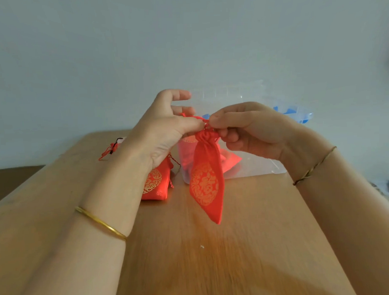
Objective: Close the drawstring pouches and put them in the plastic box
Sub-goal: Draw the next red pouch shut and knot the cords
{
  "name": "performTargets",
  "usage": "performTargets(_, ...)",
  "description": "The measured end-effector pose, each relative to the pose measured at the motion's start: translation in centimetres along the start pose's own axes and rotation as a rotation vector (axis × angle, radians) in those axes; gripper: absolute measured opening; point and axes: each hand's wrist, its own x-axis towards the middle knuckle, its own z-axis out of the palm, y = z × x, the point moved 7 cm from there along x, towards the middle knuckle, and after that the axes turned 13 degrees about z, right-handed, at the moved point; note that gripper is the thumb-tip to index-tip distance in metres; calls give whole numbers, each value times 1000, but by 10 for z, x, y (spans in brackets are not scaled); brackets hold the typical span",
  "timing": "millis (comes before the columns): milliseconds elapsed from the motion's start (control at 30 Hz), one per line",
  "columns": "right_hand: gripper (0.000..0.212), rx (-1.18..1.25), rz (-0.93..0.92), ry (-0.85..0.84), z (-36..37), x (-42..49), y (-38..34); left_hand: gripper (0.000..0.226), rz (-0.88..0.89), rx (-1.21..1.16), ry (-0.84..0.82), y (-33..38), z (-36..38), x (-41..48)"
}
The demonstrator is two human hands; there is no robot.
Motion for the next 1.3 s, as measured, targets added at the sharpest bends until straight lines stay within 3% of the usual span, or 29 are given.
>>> performTargets(167, 19, 162, 115, -78, 3, 3, 10, 38, 189, 273, -37, 18, 1, 0)
performTargets(367, 17, 198, 130, -66, 0, 3, 10, 4, 248, 408, -75, 26, 6, -1)
performTargets(700, 16, 188, 116, -81, -2, 2, 10, 7, 371, 713, -89, 27, 11, 1)
performTargets(1000, 15, -202, -32, 296, -34, -8, -12, 11, 317, 706, -84, 20, 1, 9)
performTargets(1100, 11, -309, -69, 342, -26, -11, -17, 11, 230, 655, -69, 14, 0, 8)
performTargets(1233, 51, -548, 18, 275, -2, -19, -16, 7, 216, 570, 35, 18, -11, 6)
performTargets(1300, 59, -700, 1, 322, 9, -23, -19, 6, 202, 495, 74, 20, -13, 6)
